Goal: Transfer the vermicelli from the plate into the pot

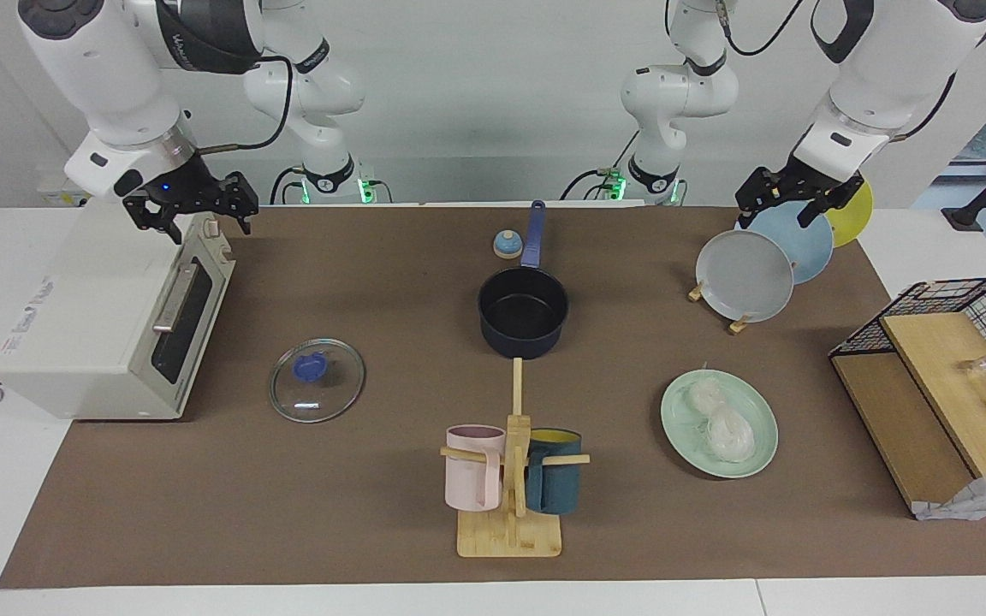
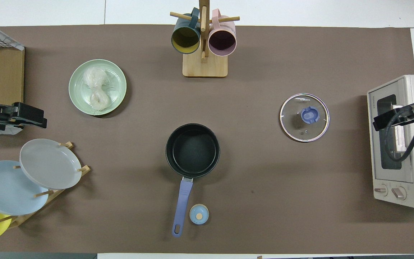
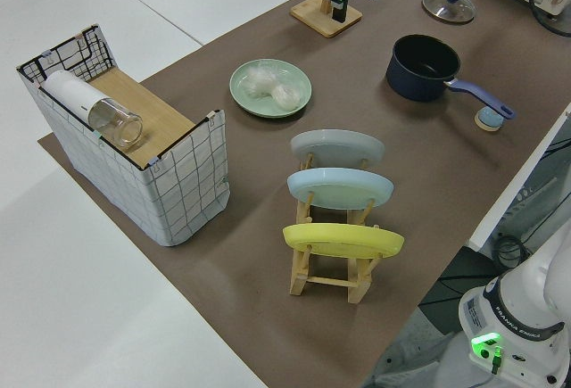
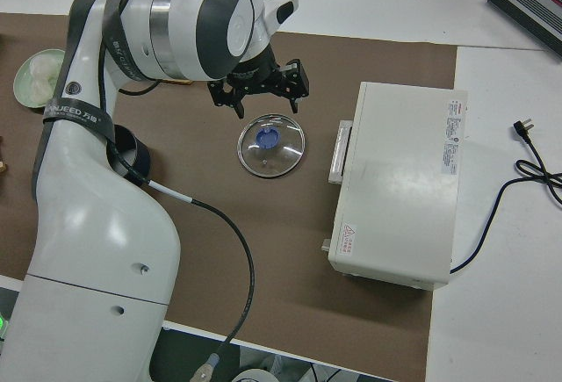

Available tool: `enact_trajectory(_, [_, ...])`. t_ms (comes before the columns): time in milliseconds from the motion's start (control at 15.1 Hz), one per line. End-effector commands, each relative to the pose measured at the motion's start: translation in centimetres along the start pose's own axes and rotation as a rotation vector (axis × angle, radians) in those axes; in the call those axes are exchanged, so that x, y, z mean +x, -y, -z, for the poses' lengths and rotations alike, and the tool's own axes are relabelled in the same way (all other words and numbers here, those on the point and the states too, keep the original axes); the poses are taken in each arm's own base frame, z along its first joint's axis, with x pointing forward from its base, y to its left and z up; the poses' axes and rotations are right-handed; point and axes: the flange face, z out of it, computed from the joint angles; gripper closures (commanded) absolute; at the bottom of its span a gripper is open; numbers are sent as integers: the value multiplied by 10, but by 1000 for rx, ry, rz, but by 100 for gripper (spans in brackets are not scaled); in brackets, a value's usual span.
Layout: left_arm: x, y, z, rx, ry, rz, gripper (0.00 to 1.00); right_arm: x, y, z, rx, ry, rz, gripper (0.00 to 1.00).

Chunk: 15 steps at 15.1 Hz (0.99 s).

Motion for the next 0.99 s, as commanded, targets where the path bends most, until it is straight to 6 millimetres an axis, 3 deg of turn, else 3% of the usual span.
enact_trajectory(0, [1, 2, 5, 16, -12, 5, 0, -5, 1, 3, -5, 0, -16, 0])
enact_trajectory(332, [7, 3, 2, 9, -54, 22, 0, -5, 1, 2, -3, 1, -15, 0])
enact_trajectory(464, [26, -1, -16, 0, -61, 21, 0, -5, 1, 2, -3, 0, -15, 0])
enact_trajectory(597, [65, -8, -57, -9, -63, 16, 0, -3, 3, 3, -4, -10, -14, 0])
enact_trajectory(730, [109, -18, -125, -40, -44, 35, 0, 3, 4, 1, -8, -48, -11, 0])
enact_trajectory(929, [160, -19, -223, -47, -85, 126, 0, 28, 35, -10, 19, -95, 2, 0])
